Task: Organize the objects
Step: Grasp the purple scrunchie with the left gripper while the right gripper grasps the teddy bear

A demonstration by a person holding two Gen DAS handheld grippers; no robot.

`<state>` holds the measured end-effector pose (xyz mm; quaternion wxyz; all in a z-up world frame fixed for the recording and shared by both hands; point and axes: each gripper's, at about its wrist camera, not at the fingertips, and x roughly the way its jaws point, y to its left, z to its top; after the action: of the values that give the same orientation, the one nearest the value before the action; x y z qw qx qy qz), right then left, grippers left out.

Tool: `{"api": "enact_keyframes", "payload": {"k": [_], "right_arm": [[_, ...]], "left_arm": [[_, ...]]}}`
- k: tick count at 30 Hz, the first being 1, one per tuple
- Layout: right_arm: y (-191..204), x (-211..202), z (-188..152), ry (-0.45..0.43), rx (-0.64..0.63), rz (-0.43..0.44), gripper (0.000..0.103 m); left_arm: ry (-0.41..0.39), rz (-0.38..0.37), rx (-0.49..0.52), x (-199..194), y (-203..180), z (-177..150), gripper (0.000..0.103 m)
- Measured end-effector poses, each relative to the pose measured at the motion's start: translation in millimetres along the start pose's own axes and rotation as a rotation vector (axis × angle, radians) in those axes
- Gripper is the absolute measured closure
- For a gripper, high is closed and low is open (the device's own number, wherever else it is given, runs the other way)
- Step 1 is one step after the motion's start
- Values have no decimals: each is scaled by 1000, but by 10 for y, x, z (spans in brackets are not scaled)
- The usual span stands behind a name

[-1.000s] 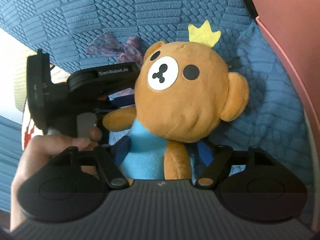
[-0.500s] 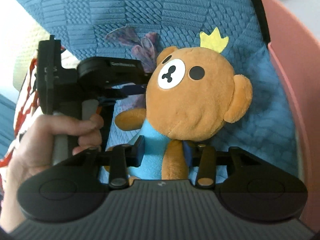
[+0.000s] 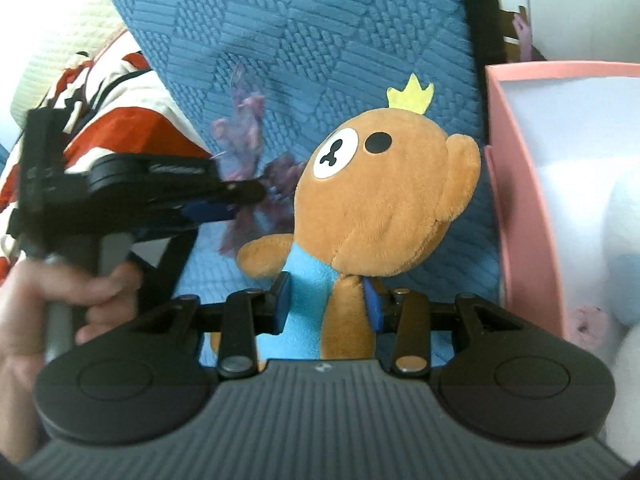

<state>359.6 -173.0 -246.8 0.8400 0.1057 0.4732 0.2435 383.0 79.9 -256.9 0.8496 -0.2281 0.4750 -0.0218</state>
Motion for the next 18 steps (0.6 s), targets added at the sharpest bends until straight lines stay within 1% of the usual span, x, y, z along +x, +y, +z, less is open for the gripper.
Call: {"api": "enact_keyframes", "payload": {"k": [1,3,6,8,10,13,15,17,18], "right_arm": [[-14,-2,-2,5,5,1,62],[-40,-1,-13,15,12,9,62],[-4,5,-21,34,-5,8,62],[11,20,-30,35,-17,-9,61],[51,86,-17,42,-34,-44,60],[68,176,-7,44,-46,-88,58],[33,155,-30,33,-32,-88,58],[47,125,-32,12,-35,-104,55],[61,101,-34,-6,-43,-117,54]], "left_arm": [[-7,-1,13,-60,-56,-10,73],[-11,16,20,-145,-63,-129,73],[-8,10,22,-288,-62,-323,73],[-7,16,8,-372,-26,-422,73],[-1,25,-7,-416,9,-491,73],[5,46,-7,-368,46,-489,72],[14,51,-16,-309,71,-465,72],[22,62,-14,-247,75,-445,72],[25,71,-11,-228,70,-439,66]]}}
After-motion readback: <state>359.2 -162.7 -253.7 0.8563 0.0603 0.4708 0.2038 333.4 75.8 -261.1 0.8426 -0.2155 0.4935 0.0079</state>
